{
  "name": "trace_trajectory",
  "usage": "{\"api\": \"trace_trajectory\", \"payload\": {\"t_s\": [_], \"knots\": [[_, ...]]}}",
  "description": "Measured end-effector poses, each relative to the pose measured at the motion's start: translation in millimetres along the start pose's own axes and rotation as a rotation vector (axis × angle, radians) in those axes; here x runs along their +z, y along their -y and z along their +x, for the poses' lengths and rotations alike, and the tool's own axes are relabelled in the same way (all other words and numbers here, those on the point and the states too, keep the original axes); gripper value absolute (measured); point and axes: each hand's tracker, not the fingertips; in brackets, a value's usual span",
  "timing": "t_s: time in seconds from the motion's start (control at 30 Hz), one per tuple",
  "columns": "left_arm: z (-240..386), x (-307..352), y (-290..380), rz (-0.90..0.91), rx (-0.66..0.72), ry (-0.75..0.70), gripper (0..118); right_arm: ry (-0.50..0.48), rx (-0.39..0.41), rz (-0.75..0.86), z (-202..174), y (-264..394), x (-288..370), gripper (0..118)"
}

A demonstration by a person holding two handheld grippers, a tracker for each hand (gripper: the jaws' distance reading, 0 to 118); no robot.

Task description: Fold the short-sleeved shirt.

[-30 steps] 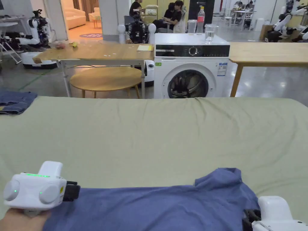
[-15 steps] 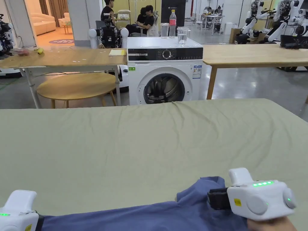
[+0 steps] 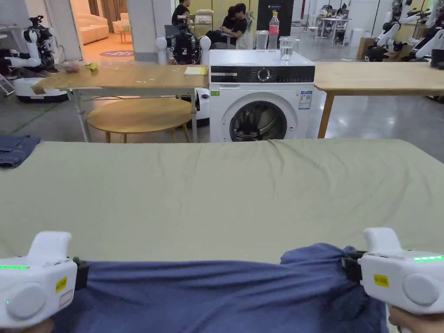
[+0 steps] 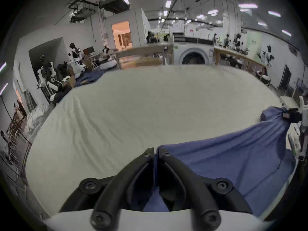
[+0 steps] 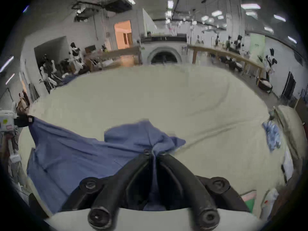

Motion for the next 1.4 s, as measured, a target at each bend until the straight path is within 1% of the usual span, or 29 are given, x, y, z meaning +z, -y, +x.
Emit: {"api": "trace_trajectory", "payload": {"t_s": [0.07, 0.13, 0.2, 0.3, 0.33, 0.43, 0.47, 0.57, 0.6, 0.63, 0.67, 0.7, 0.73, 0.77, 0.9, 0.93, 0.97, 1.0, 1.03, 1.07, 1.1, 1.17, 1.27, 1.33, 1.4], "knots": [[-7, 40, 5, 0.061, 0.007, 0.012, 0, -0.009, 0.035, 0.067, -7, 3, 47, 0], [-10, 78, 17, 0.080, -0.013, 0.020, 0, -0.011, 0.069, 0.099, -15, 13, 91, 0], [-12, 103, 40, 0.062, -0.048, 0.012, 0, -0.017, 0.082, 0.082, -19, 35, 121, 0], [-17, 121, 88, 0.009, -0.044, 0.040, 0, 0.014, 0.110, 0.052, -23, 84, 139, 0], [-19, 119, 107, -0.022, -0.038, 0.042, 0, 0.019, 0.097, 0.010, -23, 105, 141, 0], [-27, 112, 159, -0.133, 0.034, 0.051, 0, -0.015, 0.000, -0.091, -18, 160, 132, 0], [-27, 109, 171, -0.139, 0.064, 0.045, 0, -0.007, -0.019, -0.106, -18, 172, 131, 0], [-30, 108, 189, -0.135, 0.117, 0.050, 0, 0.000, -0.014, -0.089, -22, 182, 136, 0], [-24, 114, 183, -0.121, 0.123, 0.045, 4, 0.005, -0.017, -0.059, -27, 174, 142, 5], [-18, 119, 173, -0.085, 0.124, 0.023, 21, 0.013, -0.007, -0.013, -34, 162, 148, 20], [-11, 124, 162, -0.039, 0.117, 0.020, 60, 0.007, 0.007, 0.023, -41, 146, 156, 62], [3, 130, 147, 0.014, 0.105, 0.055, 92, -0.017, 0.014, 0.054, -51, 131, 160, 90], [17, 134, 133, 0.049, 0.084, 0.094, 111, -0.053, 0.019, 0.102, -64, 115, 165, 103], [29, 134, 122, 0.068, 0.064, 0.115, 114, -0.068, 0.028, 0.147, -76, 103, 169, 103], [75, 122, 84, 0.150, 0.036, 0.102, 114, 0.009, 0.077, 0.252, -127, 69, 166, 103], [84, 121, 78, 0.156, 0.026, 0.102, 112, 0.015, 0.083, 0.249, -136, 67, 162, 99], [90, 120, 74, 0.157, 0.014, 0.103, 98, 0.021, 0.093, 0.242, -142, 66, 159, 79], [98, 120, 73, 0.164, -0.009, 0.095, 73, 0.028, 0.101, 0.240, -148, 66, 157, 44], [100, 121, 72, 0.162, -0.037, 0.083, 34, 0.030, 0.106, 0.239, -152, 67, 157, 3], [100, 121, 72, 0.164, -0.043, 0.070, 0, 0.035, 0.107, 0.236, -154, 67, 156, 0], [97, 121, 74, 0.165, -0.037, 0.072, 0, 0.038, 0.099, 0.251, -156, 70, 159, 0], [81, 128, 78, 0.166, 0.015, 0.106, 0, -0.022, 0.076, 0.237, -155, 71, 163, 0], [43, 125, 90, 0.120, 0.099, 0.090, 0, -0.010, 0.094, 0.243, -157, 75, 164, 0], [12, 114, 104, 0.050, 0.174, 0.107, 0, -0.027, 0.080, 0.231, -156, 75, 159, 0], [-14, 107, 121, 0.021, 0.231, 0.094, 0, -0.042, 0.069, 0.220, -158, 79, 155, 0]]}}
